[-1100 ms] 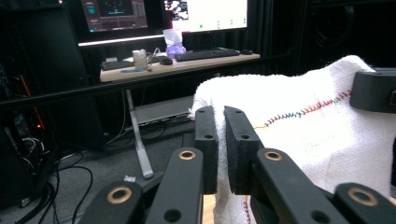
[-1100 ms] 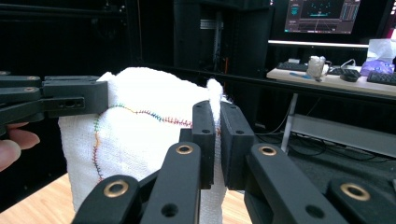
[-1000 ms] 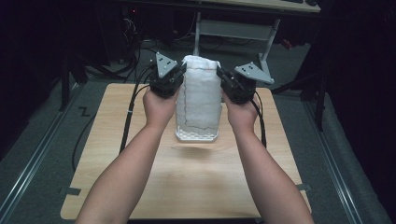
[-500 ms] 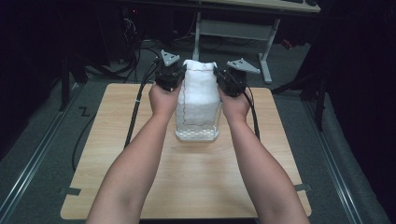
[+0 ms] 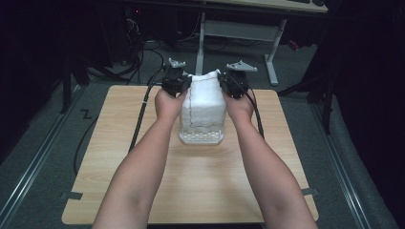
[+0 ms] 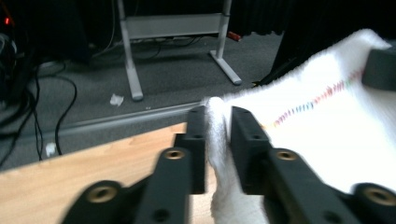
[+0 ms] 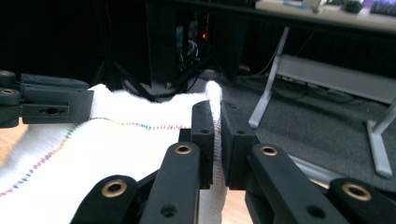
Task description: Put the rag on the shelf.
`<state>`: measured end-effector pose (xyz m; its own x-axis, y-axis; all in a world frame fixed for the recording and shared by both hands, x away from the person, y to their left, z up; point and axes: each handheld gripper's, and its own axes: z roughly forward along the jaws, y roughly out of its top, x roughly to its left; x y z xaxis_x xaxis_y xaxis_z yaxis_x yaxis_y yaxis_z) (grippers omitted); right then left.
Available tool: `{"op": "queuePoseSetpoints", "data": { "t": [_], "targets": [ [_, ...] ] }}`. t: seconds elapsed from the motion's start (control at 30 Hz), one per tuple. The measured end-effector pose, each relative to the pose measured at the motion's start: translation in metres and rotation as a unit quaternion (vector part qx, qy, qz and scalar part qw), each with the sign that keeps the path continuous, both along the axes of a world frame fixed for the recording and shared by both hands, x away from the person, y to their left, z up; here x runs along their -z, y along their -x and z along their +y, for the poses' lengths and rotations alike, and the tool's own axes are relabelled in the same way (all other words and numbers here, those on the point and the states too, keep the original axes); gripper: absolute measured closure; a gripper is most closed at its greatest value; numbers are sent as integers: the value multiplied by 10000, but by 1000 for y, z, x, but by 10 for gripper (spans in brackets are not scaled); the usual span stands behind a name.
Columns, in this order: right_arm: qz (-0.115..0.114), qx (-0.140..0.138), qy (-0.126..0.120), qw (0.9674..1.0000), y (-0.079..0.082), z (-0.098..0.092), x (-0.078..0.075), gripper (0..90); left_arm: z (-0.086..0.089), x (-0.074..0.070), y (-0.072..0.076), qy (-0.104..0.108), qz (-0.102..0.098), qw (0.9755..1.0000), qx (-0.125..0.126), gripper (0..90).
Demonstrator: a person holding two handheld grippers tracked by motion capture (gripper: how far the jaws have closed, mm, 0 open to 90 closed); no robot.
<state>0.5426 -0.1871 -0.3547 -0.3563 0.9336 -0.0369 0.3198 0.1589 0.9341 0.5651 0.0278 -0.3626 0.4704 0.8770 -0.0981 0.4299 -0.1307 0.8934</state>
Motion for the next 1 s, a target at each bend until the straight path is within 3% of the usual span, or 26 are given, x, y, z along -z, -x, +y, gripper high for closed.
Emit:
{"op": "queuePoseSetpoints", "data": {
  "t": [0.03, 0.17, 0.33, 0.47, 0.73, 1.0],
  "targets": [
    [48, -8, 16, 10000, -1, 0, 1, 790, 2, 1, 0, 123, 23, 9999, 57, 691],
    [59, -29, -6, 10000, 0, -1, 1, 730, 4, 1, 4, 89, -87, 9999, 95, 613],
    [70, -82, 71, 9999, 7, 0, 2, 706, 5, 0, 12, 116, -238, 9996, 62, 601],
    [127, -117, 47, 9998, 12, -1, 4, 676, 8, -1, 21, 260, -279, 9993, 51, 602],
    [43, -147, 67, 9999, 38, -3, 4, 612, 14, -7, 48, 151, -522, 9984, 156, 568],
    [-68, -363, 124, 9992, 65, 1, 6, 567, 29, -11, 73, 345, -600, 9975, 135, 560]
  ]
}}
